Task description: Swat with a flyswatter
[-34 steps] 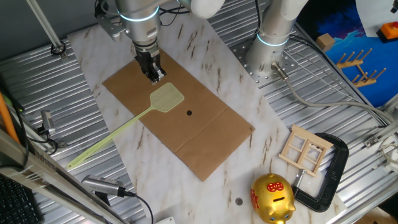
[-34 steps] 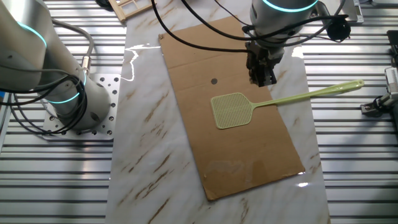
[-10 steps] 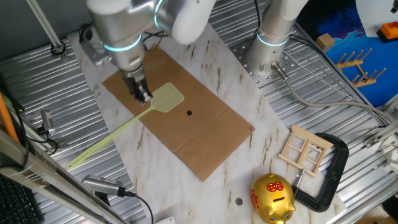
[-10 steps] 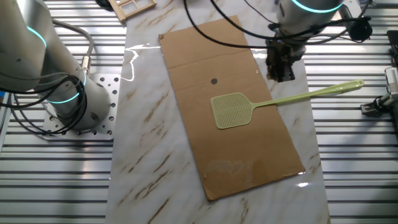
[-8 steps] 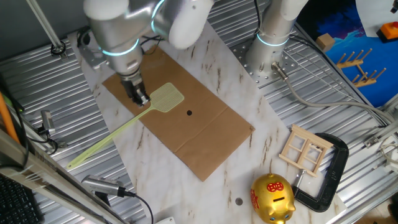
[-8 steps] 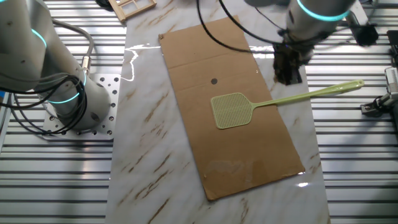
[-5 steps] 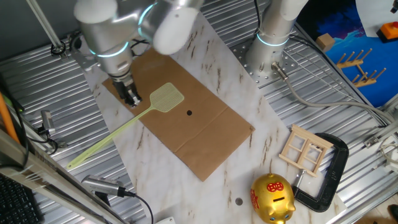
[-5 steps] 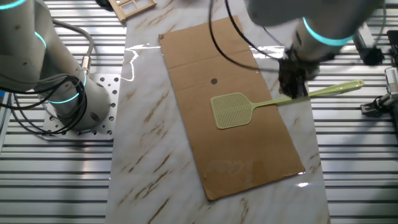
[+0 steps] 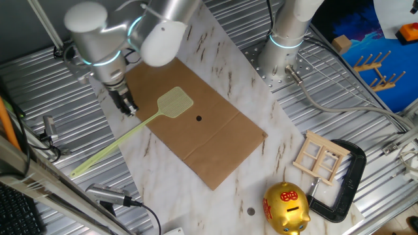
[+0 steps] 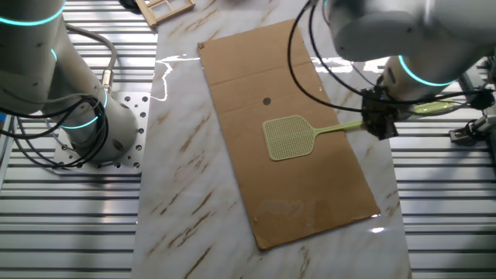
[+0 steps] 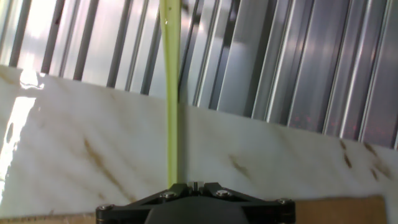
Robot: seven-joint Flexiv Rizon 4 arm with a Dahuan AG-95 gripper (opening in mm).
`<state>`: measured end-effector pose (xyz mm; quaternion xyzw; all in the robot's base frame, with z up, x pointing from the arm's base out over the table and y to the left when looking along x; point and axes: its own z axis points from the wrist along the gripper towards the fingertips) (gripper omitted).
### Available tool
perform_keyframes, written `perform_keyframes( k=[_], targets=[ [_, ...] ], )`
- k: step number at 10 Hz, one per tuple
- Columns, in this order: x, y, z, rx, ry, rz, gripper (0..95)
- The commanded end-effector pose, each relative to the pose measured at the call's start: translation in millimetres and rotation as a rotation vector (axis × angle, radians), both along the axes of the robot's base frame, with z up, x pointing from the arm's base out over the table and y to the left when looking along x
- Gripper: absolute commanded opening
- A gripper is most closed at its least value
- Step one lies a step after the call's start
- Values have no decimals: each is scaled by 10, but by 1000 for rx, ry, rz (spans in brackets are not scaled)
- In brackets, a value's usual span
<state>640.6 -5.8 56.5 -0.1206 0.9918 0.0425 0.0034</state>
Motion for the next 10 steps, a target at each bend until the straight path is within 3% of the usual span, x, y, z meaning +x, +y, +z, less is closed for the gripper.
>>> perform_keyframes(
  k=[1,7,10],
  targets=[
    [33,29,-2,-3,0,-6,190],
    [320,201,-76,1,-2,-19,190],
    [404,288,-143,7,-10,-25,190]
  ],
)
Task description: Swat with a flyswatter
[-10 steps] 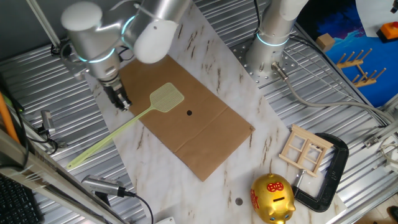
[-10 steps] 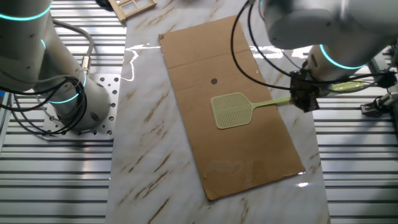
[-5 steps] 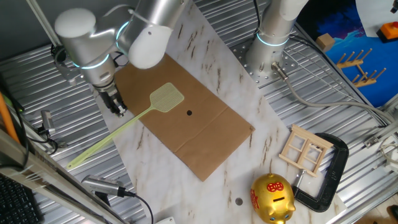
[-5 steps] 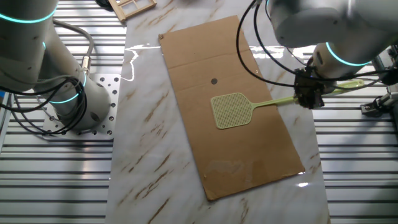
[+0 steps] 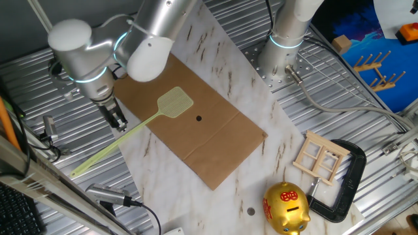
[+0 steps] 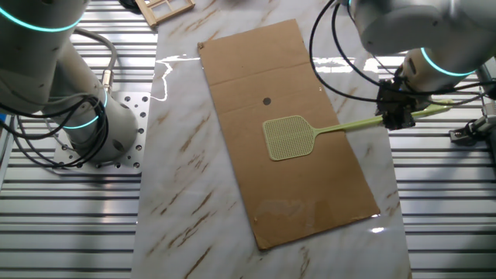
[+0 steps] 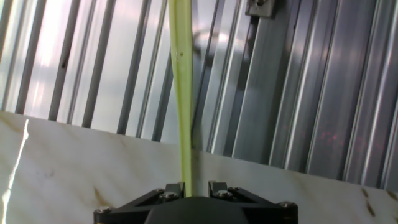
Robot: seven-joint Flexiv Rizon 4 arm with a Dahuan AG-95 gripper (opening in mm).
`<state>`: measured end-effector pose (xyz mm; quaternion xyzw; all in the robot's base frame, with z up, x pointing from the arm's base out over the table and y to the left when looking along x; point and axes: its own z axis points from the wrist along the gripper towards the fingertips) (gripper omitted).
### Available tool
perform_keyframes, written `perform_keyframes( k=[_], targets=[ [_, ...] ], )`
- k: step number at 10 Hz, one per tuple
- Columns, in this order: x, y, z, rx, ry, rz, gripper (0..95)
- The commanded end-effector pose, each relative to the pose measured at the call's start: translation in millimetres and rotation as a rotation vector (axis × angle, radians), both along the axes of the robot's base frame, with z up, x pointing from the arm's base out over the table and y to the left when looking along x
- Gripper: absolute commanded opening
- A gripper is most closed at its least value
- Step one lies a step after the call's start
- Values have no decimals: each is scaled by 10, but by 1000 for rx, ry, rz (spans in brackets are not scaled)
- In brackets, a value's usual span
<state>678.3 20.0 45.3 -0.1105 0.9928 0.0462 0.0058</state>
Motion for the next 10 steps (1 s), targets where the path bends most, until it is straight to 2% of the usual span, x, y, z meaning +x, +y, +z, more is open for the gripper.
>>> perform_keyframes(
  k=[1,6,10],
  targets=[
    [76,51,-59,0,-9,-6,190],
    [287,86,-173,5,-12,0,190],
    [406,162,-208,9,-11,-3,190]
  ],
)
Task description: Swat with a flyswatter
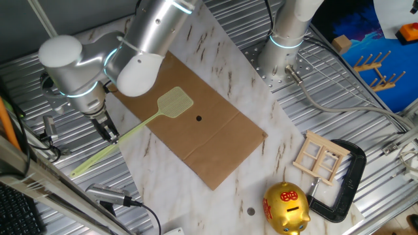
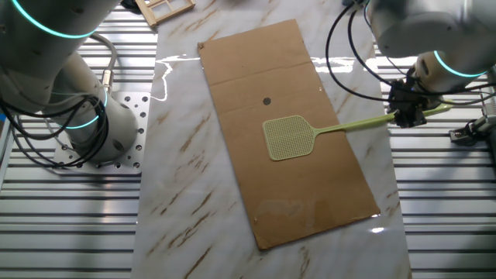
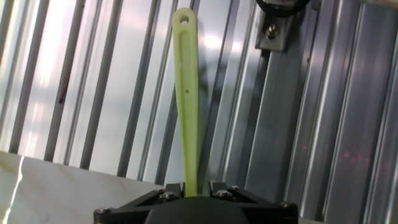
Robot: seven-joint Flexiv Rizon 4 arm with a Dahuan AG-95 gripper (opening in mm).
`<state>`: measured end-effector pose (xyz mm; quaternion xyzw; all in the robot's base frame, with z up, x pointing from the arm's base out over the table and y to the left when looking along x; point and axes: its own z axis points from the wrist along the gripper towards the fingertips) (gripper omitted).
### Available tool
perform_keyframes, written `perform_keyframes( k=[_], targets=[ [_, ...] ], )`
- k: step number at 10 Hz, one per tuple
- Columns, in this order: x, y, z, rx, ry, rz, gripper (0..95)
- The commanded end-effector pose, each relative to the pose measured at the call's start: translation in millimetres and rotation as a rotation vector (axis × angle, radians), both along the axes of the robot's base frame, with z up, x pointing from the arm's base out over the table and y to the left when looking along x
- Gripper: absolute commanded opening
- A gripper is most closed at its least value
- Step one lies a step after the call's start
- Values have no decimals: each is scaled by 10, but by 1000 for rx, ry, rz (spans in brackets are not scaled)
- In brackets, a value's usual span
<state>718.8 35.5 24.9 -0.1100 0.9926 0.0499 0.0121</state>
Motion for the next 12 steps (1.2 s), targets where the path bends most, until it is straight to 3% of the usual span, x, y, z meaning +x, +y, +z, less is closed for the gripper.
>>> perform_keyframes(
  k=[1,2,3,5,10,11,12],
  targets=[
    [23,20,-19,2,-1,-1,190],
    [31,22,-36,7,-3,2,190],
    [34,24,-45,9,-3,4,380],
    [37,34,-59,23,-4,9,380],
    [46,60,-104,19,-4,10,380],
    [47,73,-114,18,-4,7,190],
    [47,82,-119,18,-3,5,190]
  ],
)
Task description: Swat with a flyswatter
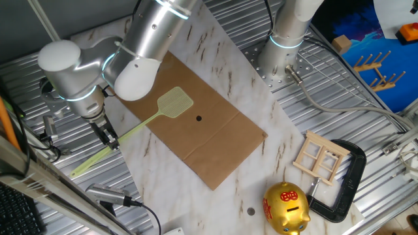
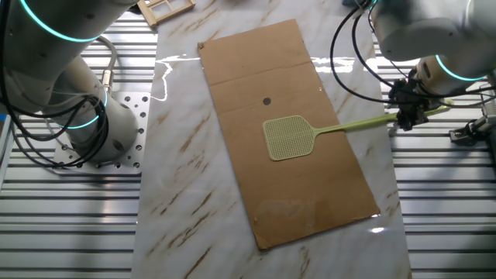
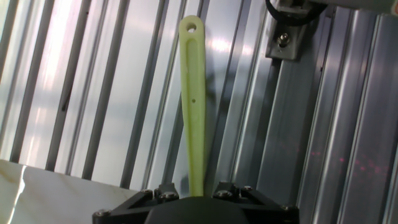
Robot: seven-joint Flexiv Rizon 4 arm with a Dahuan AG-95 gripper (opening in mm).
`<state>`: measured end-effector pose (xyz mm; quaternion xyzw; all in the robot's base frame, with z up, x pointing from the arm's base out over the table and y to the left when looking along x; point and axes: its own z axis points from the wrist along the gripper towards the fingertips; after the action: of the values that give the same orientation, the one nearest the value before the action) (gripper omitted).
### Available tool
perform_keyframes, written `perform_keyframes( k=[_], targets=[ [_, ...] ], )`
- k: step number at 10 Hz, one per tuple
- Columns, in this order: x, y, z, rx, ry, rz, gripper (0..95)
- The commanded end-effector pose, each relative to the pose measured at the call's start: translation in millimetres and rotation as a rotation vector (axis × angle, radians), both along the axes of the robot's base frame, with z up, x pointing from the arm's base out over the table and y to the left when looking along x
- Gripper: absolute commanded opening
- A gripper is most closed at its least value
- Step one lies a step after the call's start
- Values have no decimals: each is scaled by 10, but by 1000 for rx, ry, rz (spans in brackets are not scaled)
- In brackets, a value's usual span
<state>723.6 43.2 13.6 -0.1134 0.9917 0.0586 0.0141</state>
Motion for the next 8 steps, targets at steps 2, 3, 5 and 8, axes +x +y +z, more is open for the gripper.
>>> perform_keyframes(
  k=[2,3,5,8],
  targets=[
    [0,17,-12,0,-1,-1,190],
    [0,19,-13,-2,0,2,0],
    [1,20,-14,-4,0,2,0],
    [-7,27,21,-7,0,-2,0]
  ],
)
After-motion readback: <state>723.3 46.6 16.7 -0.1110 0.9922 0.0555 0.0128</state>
